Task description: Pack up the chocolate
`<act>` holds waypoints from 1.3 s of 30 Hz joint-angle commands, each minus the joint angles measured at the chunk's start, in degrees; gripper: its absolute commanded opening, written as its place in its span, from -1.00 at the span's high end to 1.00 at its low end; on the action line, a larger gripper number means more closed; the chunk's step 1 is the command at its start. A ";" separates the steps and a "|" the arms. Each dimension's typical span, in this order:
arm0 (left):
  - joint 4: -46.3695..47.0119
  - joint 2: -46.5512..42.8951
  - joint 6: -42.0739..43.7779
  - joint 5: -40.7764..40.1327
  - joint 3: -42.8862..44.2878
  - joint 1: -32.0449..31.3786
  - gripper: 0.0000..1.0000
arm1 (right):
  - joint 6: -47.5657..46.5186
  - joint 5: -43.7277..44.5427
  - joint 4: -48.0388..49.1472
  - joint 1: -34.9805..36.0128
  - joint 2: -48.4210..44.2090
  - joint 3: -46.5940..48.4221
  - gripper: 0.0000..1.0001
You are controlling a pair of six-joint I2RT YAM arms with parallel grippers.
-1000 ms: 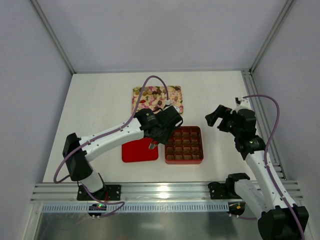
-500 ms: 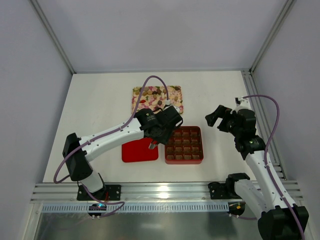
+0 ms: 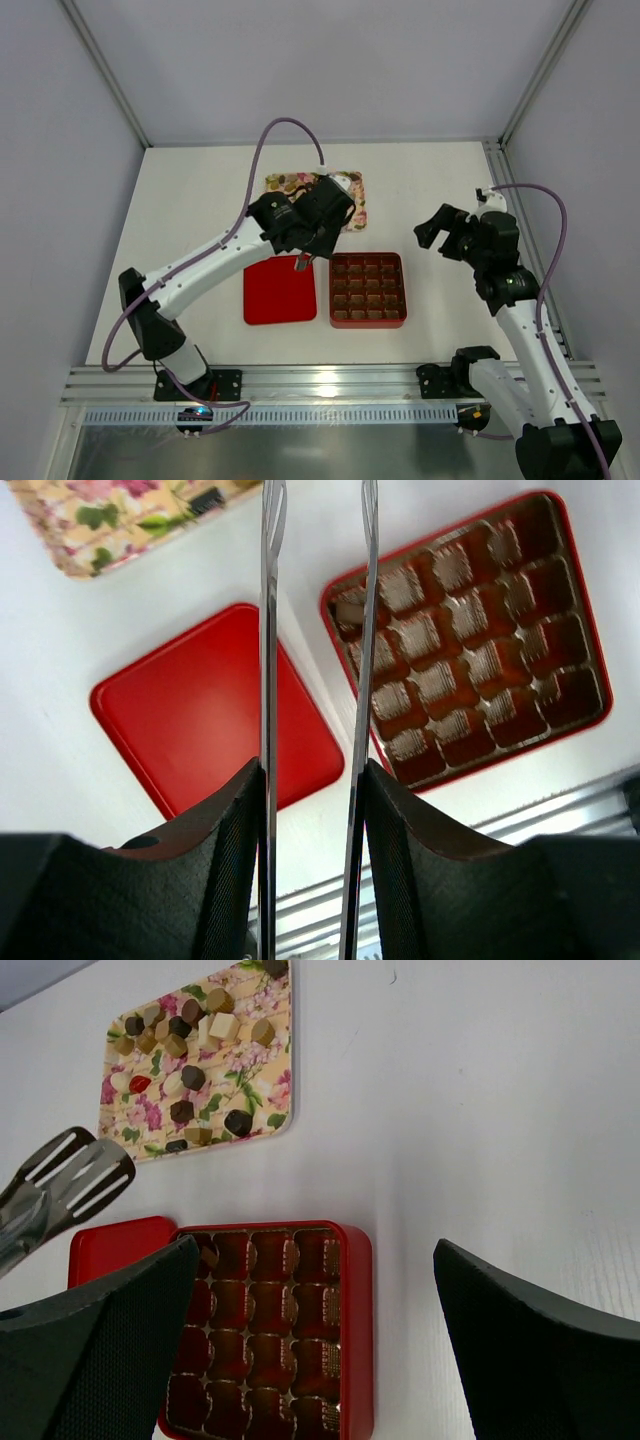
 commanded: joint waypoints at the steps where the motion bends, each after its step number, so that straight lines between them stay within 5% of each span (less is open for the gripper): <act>1: -0.08 0.31 2.05 -1.78 2.46 5.71 0.14 | -0.24 0.43 -2.69 0.04 -0.56 4.39 -0.99; 10: 4.48 6.54 4.51 1.47 3.08 14.60 0.15 | -2.33 -2.56 -6.38 -0.05 -1.17 4.76 -0.99; 39: 5.63 18.32 5.57 5.16 7.21 14.69 0.14 | -2.69 -5.11 -6.12 0.04 3.31 6.51 -0.99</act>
